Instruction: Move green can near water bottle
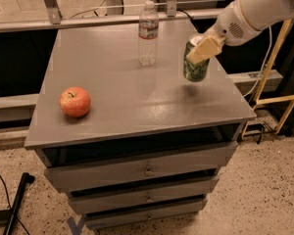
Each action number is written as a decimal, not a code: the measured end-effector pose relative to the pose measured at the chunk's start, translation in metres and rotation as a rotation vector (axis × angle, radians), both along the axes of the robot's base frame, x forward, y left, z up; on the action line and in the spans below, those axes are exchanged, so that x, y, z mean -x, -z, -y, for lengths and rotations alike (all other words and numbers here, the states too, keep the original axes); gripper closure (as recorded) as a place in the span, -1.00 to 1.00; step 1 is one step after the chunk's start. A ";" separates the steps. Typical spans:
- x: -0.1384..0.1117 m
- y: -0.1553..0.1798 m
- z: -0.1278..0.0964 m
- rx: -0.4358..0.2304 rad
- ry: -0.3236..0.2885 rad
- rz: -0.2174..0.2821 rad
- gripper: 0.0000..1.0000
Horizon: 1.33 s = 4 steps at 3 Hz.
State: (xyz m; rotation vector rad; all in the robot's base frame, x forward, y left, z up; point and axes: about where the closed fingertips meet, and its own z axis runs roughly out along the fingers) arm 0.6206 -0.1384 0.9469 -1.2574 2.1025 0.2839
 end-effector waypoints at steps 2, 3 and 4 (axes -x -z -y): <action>-0.093 -0.006 -0.015 -0.082 0.070 0.084 1.00; -0.117 0.013 -0.018 -0.090 0.114 0.070 0.78; -0.117 0.015 -0.019 -0.091 0.112 0.065 0.32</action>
Offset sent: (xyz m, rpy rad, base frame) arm 0.1441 0.0147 -0.0020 0.1663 -0.1277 -0.1432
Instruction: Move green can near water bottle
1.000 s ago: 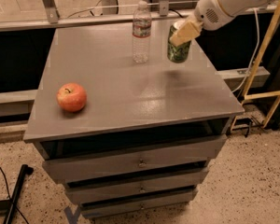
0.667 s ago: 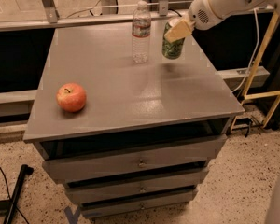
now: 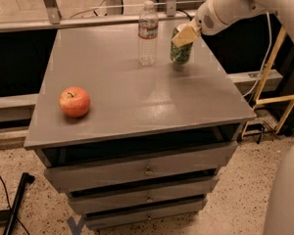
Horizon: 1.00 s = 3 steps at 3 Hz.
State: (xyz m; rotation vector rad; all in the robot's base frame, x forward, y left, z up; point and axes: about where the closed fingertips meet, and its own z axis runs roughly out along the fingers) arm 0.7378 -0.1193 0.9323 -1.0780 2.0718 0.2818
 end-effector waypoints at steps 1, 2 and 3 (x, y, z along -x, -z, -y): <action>0.000 0.002 -0.002 0.000 -0.005 -0.003 -0.14; -0.001 0.004 -0.005 0.000 -0.009 -0.006 -0.61; -0.001 0.007 -0.008 -0.001 -0.013 -0.011 -1.00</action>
Offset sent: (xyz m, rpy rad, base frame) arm -0.0002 0.0017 -0.0013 0.0004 0.0018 0.0043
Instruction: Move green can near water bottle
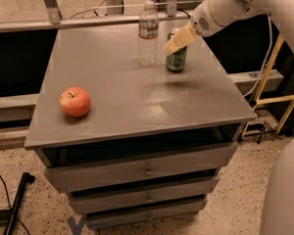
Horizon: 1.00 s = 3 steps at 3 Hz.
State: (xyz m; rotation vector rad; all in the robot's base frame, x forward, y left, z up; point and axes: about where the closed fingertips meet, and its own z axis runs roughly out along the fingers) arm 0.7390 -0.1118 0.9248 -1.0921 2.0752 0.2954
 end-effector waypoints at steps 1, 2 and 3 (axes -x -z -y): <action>0.000 0.000 0.000 0.000 0.000 0.000 -1.00; 0.003 -0.013 0.009 -0.012 -0.030 0.052 -1.00; 0.023 -0.057 0.033 -0.050 -0.065 0.204 -1.00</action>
Offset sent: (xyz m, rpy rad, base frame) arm -0.0106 -0.0303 0.0439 0.0339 -0.1564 0.0782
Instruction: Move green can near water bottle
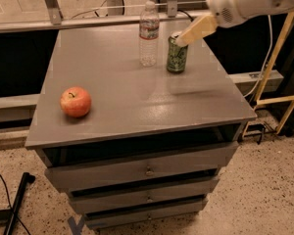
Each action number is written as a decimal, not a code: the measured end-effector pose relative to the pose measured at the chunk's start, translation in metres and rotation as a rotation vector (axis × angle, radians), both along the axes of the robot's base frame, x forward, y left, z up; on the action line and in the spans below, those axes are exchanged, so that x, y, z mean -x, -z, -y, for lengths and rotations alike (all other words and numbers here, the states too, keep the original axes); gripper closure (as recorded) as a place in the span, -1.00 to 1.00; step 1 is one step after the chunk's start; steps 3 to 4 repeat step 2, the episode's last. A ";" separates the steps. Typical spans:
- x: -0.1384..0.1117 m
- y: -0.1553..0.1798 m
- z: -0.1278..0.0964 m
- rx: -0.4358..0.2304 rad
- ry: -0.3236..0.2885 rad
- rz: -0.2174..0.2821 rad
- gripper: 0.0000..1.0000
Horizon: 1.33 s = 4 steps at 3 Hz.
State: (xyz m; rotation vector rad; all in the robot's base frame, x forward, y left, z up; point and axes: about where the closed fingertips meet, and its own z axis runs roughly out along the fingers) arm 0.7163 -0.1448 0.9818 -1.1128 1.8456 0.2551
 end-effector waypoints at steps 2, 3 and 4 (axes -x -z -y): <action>0.012 0.000 0.046 0.038 0.024 0.049 -1.00; 0.012 0.000 0.046 0.038 0.024 0.049 -1.00; 0.012 0.000 0.046 0.038 0.024 0.049 -1.00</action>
Offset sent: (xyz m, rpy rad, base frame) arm -0.0107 -0.0419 0.0022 -0.0292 -0.0517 -0.0209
